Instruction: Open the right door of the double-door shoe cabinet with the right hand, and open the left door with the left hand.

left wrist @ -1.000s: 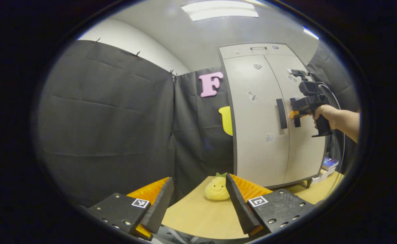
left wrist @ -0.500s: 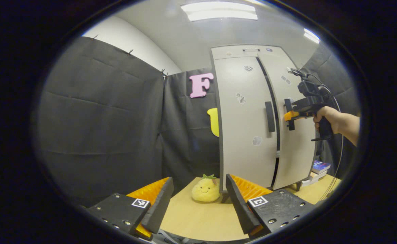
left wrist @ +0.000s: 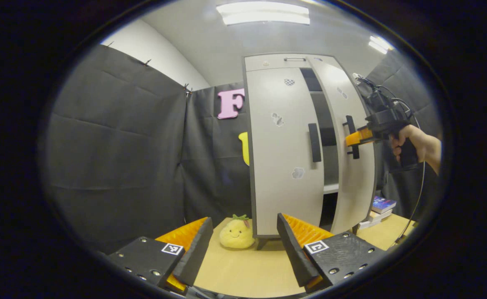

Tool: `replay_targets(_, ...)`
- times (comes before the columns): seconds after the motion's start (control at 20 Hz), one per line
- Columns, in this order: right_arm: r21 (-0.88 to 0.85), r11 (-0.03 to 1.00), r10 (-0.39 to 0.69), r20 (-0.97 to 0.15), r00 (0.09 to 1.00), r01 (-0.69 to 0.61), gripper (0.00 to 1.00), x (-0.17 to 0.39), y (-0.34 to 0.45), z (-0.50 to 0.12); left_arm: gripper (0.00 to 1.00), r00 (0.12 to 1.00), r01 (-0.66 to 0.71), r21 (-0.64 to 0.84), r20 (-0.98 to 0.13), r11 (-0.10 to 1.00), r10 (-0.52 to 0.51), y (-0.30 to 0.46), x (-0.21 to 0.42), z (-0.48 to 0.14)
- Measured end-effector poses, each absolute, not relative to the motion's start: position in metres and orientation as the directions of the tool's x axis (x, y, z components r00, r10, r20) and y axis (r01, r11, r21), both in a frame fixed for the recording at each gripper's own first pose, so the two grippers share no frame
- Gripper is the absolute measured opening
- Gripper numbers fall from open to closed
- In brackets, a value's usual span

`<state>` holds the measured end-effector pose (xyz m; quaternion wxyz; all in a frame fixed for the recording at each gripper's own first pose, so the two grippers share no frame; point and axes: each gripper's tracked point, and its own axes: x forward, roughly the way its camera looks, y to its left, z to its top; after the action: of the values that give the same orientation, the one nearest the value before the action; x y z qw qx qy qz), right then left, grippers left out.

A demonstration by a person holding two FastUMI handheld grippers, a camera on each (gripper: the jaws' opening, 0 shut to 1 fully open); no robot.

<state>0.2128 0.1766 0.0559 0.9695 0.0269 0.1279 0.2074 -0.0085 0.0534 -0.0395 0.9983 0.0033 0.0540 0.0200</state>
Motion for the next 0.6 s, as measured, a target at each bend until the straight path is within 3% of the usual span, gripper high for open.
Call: replay_targets(0.6, 0.112, 0.890, 0.456, -0.211, 0.865, -0.442, 0.10, 0.198, 0.160, 0.059, 0.89, 0.992, 0.059, -0.011, -0.107, 0.998, -0.060, 0.006, 0.019, -0.041)
